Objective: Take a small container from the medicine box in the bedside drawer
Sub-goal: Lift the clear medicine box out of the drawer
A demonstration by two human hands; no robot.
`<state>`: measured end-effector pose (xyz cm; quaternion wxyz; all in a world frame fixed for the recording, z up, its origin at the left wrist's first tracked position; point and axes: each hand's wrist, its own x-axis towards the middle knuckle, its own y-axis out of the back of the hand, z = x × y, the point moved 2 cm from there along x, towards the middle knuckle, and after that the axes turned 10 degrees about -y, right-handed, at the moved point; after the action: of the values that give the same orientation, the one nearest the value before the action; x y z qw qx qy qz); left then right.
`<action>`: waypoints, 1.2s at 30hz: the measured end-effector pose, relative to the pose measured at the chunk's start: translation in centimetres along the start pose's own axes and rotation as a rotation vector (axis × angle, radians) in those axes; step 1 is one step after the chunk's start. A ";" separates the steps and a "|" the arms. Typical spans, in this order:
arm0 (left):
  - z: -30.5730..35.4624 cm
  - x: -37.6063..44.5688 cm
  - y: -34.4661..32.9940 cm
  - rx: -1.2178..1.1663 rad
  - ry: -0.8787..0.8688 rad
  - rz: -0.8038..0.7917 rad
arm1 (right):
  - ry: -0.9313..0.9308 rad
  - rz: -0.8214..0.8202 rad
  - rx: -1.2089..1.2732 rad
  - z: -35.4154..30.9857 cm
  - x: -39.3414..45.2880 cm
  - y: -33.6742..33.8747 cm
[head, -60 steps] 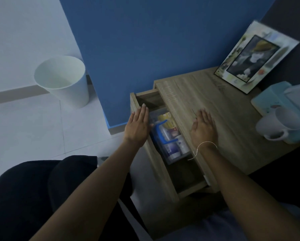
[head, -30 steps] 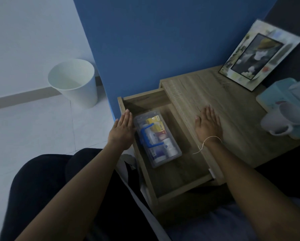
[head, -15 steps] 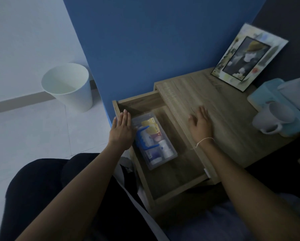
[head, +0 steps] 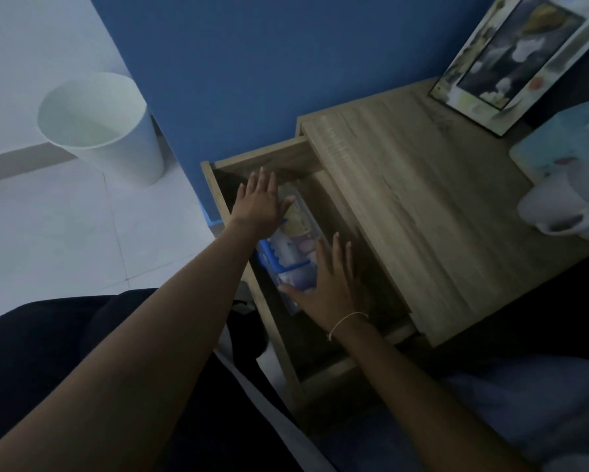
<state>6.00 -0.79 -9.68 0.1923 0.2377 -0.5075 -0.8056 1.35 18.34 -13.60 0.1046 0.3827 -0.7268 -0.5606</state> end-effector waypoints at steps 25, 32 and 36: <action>-1.2 1.8 -2.0 -0.237 0.157 -0.081 | -0.035 0.022 -0.003 -0.6 -1.0 -1.5; -1.0 1.9 -1.8 -0.266 0.201 -0.033 | -0.107 0.170 0.031 -0.4 -1.2 -1.3; -1.0 2.0 -1.7 -0.298 0.249 -0.008 | -0.226 0.200 0.092 -0.9 -2.0 -1.8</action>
<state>4.77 -1.92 -11.95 0.2832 0.3064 -0.3542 -0.8369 4.02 18.89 -14.39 0.0597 0.2470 -0.7935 -0.5530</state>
